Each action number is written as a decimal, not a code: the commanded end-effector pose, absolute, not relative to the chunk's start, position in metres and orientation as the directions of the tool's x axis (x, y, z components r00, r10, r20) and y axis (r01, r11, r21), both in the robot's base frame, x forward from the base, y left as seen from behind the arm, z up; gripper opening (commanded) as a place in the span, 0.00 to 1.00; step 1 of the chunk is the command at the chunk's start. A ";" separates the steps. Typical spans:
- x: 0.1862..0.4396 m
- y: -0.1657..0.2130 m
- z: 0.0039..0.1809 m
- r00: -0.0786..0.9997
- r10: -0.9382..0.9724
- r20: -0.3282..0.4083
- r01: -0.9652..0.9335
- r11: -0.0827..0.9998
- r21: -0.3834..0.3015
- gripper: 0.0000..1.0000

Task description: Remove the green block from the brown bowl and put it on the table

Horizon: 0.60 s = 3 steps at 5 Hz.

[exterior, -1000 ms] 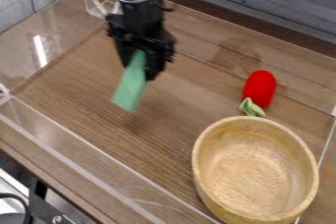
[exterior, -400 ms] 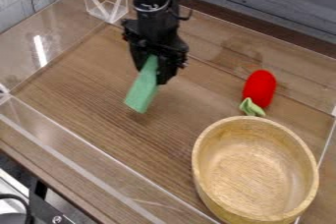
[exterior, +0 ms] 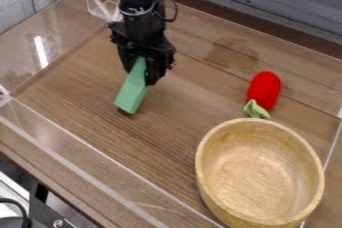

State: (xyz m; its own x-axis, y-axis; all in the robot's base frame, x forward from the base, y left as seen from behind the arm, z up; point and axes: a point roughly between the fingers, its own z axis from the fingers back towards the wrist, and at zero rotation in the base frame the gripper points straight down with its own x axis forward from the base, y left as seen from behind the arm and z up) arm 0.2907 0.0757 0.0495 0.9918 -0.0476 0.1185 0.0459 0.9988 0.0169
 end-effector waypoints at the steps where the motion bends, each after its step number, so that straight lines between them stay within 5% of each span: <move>1: 0.302 0.082 0.058 0.985 -0.037 0.169 0.032 0.999 0.030 0.00; 3: 0.310 0.085 0.051 0.985 -0.024 0.173 0.019 0.999 0.026 0.00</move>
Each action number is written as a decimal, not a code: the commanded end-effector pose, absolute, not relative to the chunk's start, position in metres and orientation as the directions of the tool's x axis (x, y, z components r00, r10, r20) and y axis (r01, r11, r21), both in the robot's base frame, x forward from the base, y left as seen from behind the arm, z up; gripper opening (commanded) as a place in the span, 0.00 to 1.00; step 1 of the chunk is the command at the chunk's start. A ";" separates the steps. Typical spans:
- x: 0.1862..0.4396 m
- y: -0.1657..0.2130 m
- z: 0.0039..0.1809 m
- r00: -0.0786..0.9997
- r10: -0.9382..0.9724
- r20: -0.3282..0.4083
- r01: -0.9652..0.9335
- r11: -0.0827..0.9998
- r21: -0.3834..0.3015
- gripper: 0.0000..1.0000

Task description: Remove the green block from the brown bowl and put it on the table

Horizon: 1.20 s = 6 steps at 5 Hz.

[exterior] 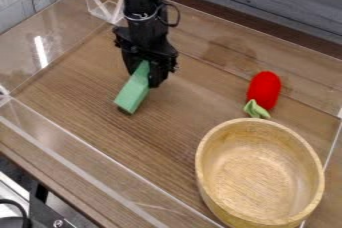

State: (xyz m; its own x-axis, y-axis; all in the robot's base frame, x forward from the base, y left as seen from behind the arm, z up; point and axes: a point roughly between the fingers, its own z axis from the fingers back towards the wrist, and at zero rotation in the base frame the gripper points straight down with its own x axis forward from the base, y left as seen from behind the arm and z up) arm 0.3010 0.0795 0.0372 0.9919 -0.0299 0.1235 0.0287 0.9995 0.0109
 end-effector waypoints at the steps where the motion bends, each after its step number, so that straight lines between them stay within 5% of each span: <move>1: 0.314 0.086 0.046 0.985 -0.017 0.175 0.013 1.000 0.024 0.00; 6: 0.318 0.087 0.037 0.987 0.018 0.160 -0.019 1.000 0.004 0.00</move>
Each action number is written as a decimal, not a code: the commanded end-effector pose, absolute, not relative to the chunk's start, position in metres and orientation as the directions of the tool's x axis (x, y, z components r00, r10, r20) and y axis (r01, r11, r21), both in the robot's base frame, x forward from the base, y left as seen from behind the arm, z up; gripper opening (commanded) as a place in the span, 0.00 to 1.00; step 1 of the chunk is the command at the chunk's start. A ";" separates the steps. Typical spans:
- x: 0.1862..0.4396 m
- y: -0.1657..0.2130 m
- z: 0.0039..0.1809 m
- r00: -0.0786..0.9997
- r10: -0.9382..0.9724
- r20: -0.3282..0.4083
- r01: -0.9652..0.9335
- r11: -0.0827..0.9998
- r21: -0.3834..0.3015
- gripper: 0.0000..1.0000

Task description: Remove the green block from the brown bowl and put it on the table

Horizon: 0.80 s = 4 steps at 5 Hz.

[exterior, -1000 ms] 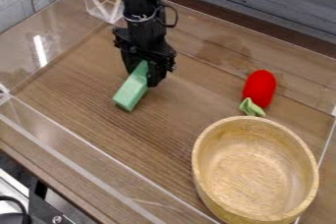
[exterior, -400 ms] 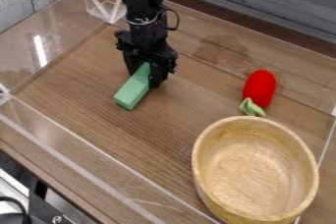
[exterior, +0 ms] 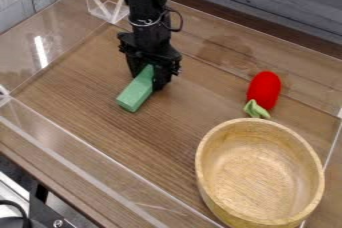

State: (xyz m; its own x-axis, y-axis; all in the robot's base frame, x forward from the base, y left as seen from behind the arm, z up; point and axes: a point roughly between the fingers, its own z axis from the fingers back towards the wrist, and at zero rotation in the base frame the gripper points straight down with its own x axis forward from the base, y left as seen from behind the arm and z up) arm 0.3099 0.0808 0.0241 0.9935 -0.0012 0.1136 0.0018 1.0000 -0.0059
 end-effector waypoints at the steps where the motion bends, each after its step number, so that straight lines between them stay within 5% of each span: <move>1: 0.318 0.086 0.037 0.987 0.025 0.156 -0.026 1.000 -0.001 0.00; 2: 0.318 0.086 0.038 0.988 0.033 0.152 -0.032 0.999 -0.006 1.00; 4: 0.316 0.085 0.073 0.979 0.048 0.198 -0.043 0.999 -0.030 1.00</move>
State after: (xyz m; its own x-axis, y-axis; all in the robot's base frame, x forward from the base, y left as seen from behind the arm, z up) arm 0.3083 0.0792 0.0521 0.9905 0.0409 0.1310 -0.0351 0.9983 -0.0459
